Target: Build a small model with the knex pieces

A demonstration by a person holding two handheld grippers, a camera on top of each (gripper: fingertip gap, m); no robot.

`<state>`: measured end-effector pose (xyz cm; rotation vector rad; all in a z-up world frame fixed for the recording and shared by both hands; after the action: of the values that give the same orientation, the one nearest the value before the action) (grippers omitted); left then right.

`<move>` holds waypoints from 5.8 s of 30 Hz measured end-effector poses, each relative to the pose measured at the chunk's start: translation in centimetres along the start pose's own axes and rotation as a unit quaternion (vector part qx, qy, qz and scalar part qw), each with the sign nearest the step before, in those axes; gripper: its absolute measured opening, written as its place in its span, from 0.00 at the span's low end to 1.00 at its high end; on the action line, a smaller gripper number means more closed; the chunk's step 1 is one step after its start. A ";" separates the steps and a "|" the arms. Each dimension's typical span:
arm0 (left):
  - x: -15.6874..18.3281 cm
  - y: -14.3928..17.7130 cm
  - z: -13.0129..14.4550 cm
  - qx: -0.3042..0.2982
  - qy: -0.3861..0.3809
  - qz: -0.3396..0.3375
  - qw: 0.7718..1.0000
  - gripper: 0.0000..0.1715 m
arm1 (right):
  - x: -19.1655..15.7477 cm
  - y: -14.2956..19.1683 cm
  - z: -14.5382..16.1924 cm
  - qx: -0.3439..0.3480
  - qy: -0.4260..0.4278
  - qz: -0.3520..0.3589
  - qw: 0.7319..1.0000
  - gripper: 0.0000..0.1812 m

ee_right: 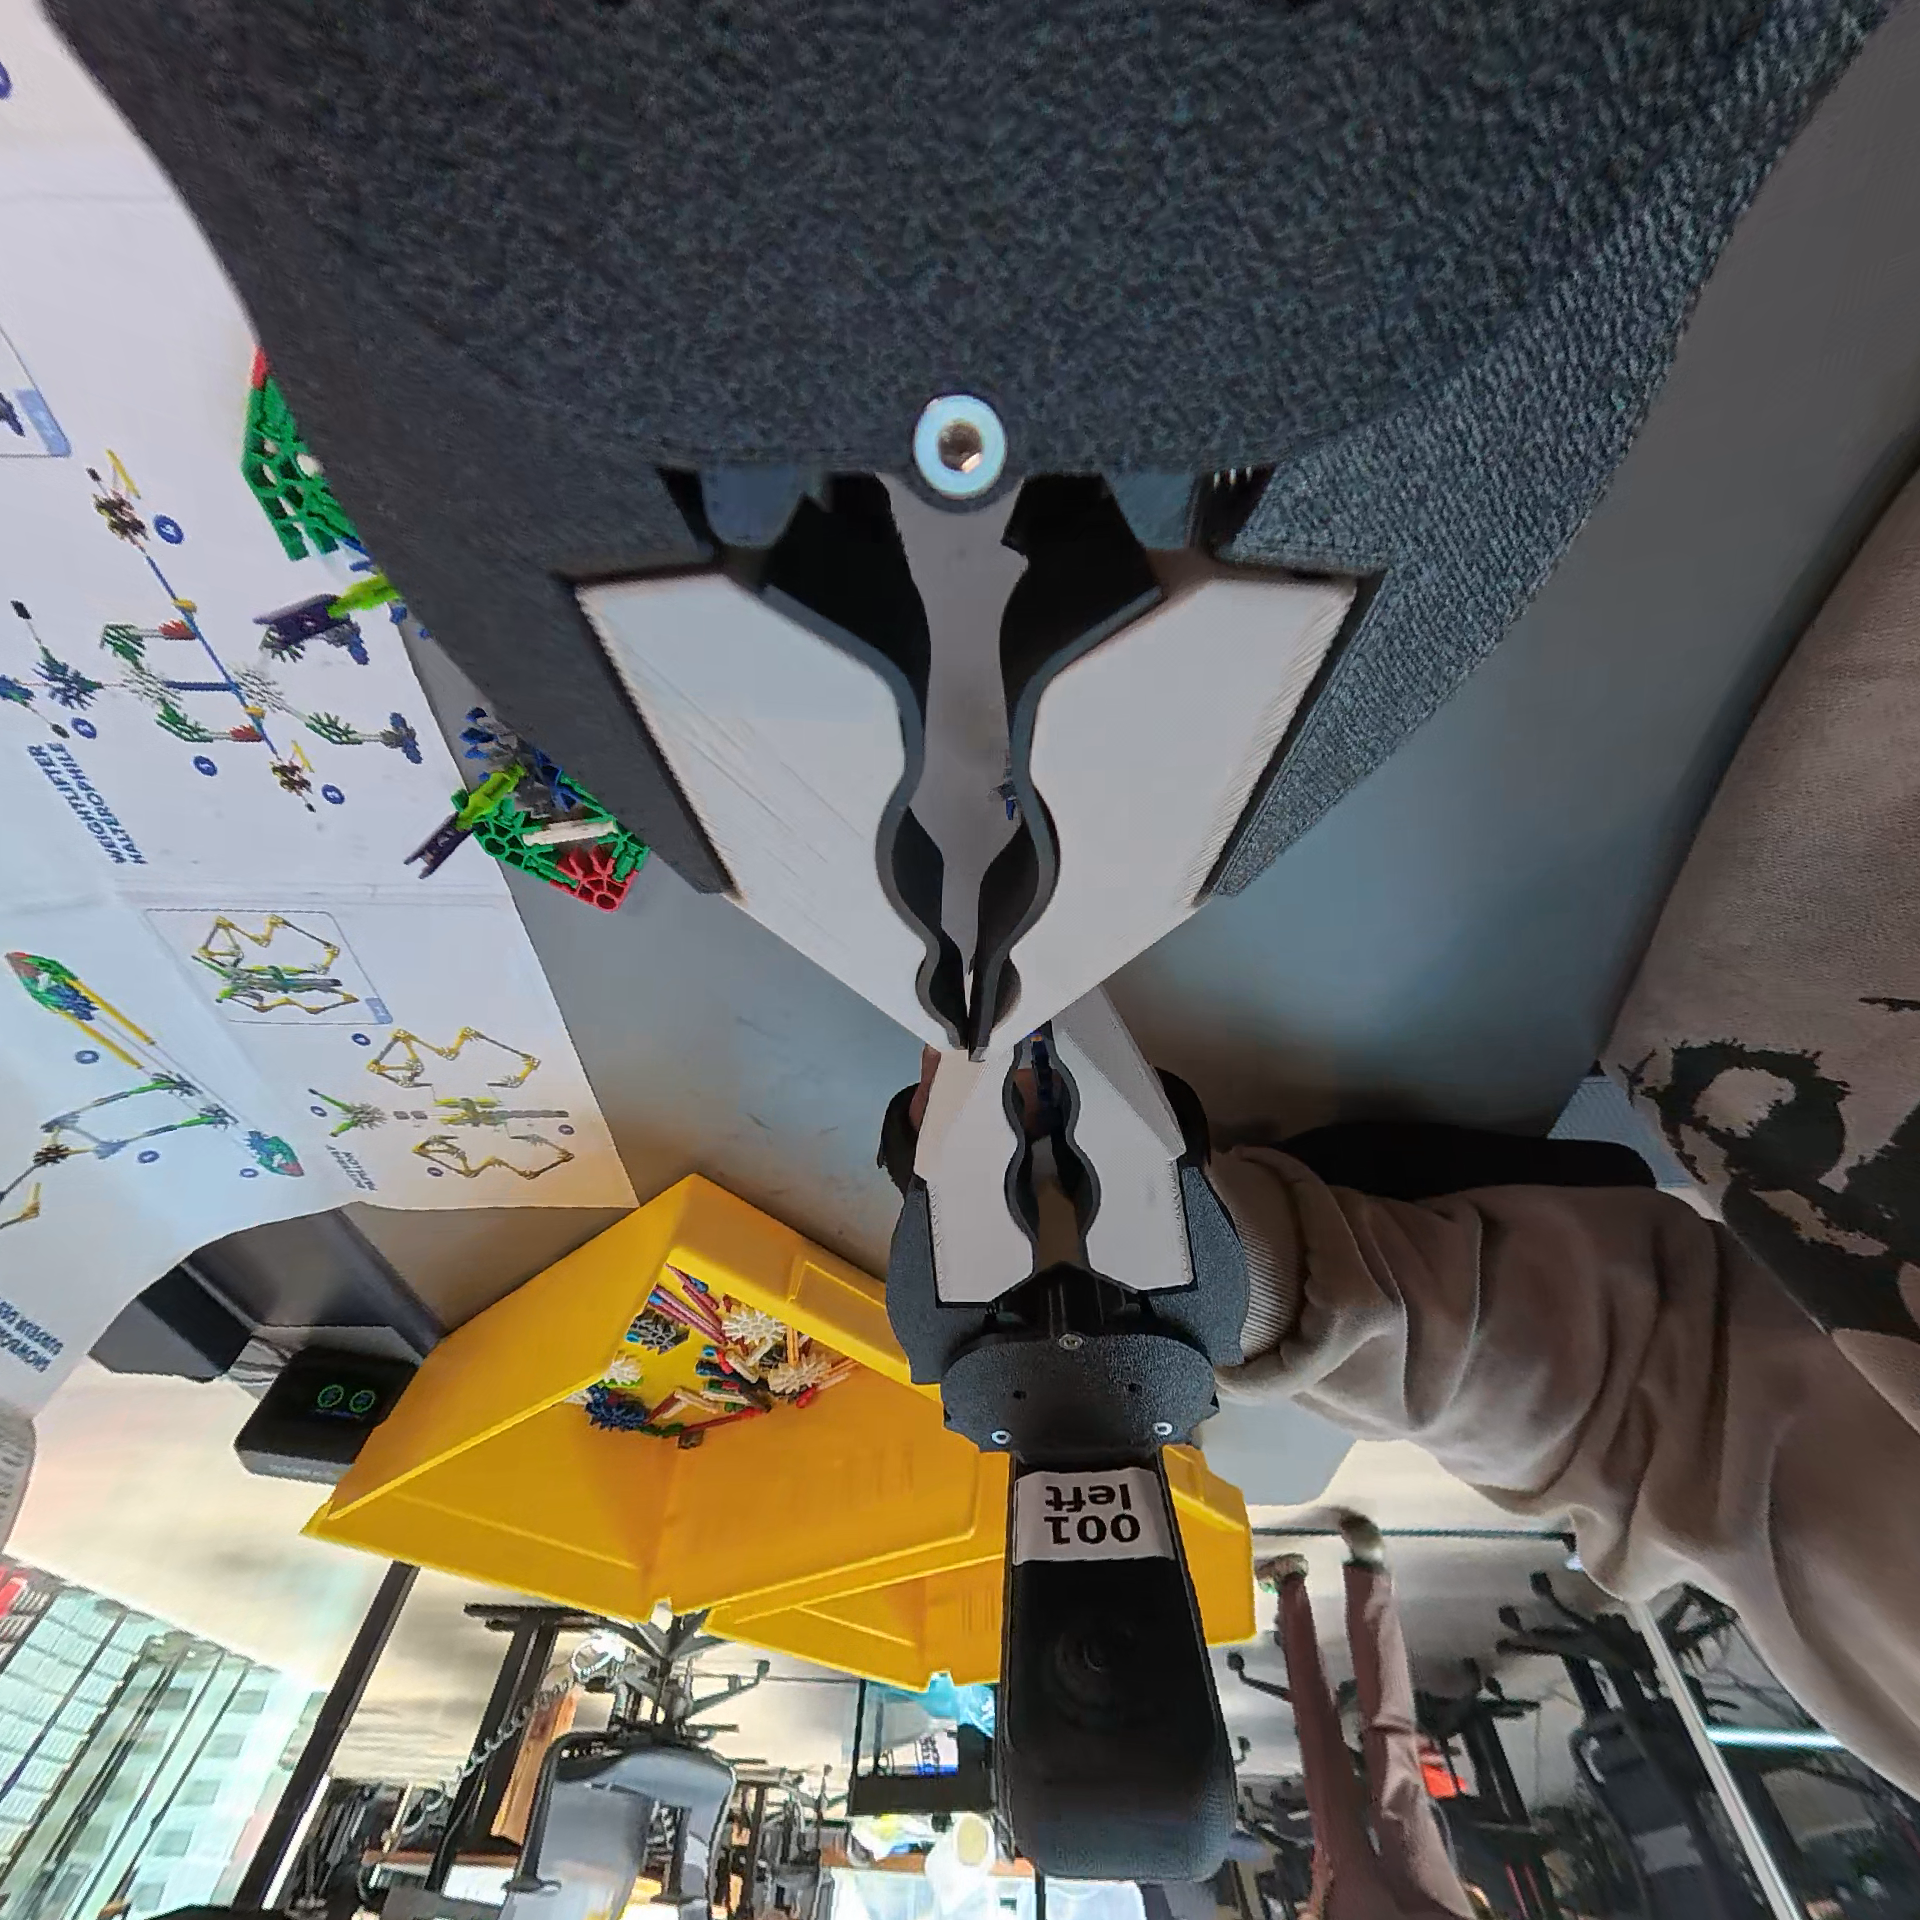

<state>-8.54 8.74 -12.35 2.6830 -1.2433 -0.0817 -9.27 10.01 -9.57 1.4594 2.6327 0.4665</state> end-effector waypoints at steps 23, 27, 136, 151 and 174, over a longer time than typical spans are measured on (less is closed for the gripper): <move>-0.9 0.5 -0.2 0.004 -0.003 -0.025 1.000 0.01 | -0.7 -0.4 0.4 0.011 0.010 -0.018 1.000 0.08; -1.4 1.3 -1.6 0.048 0.035 -0.023 0.998 0.01 | -0.3 -0.2 0.5 0.025 -0.013 -0.022 0.999 0.12; -5.8 7.1 -5.6 0.000 -0.008 -0.201 0.980 0.01 | 2.0 1.2 -2.6 0.197 -0.139 0.015 0.970 0.20; -3.9 47.9 8.2 -0.388 0.198 -0.657 0.616 0.13 | 3.2 -2.5 8.9 -0.156 -0.035 0.032 0.987 0.17; -9.0 5.0 -0.3 0.026 0.339 -0.046 0.939 0.19 | 2.0 -0.8 4.0 -0.163 0.185 0.017 0.969 0.00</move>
<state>-18.07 12.53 -11.34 2.4535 -0.8957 0.8003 -10.05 12.16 -13.44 1.4235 2.6168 1.2176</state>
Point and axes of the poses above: each gripper's, where its closed fingertips meet, y back along the fingers, z out of its underside, x = y × z across the jaws, the point moved 1 cm from there along y, back along the fingers, and after that the axes turned 2 degrees about y, right-handed, at the moved point
